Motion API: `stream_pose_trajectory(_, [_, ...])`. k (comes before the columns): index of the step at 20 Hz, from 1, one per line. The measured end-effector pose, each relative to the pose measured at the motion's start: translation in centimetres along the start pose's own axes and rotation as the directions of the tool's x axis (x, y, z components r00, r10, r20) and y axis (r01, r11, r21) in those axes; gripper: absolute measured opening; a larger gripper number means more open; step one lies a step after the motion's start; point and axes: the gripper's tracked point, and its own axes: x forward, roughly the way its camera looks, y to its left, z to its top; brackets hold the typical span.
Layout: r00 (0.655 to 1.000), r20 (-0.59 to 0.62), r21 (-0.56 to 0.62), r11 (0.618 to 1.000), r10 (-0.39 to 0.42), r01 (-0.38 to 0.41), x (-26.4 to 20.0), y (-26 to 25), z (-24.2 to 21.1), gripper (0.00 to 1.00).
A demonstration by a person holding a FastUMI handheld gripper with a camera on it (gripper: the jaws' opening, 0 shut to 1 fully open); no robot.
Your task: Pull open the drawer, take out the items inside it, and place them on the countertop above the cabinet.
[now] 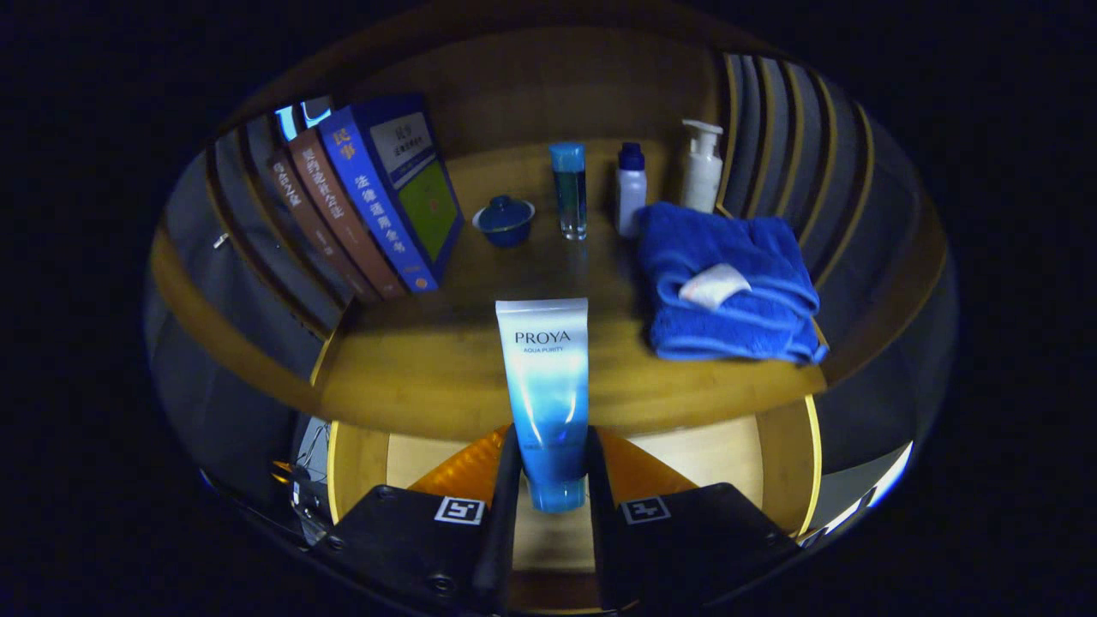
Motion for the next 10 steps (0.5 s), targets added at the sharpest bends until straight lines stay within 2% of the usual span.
stream_pose_trajectory(6, [0.998,-0.047,0.028,0.999,-0.039,0.041,6.4,-0.1,2.4,0.43])
stream_pose_trajectory(10, [0.998,-0.052,0.020,0.999,-0.044,0.045,8.2,-0.2,2.7,0.43])
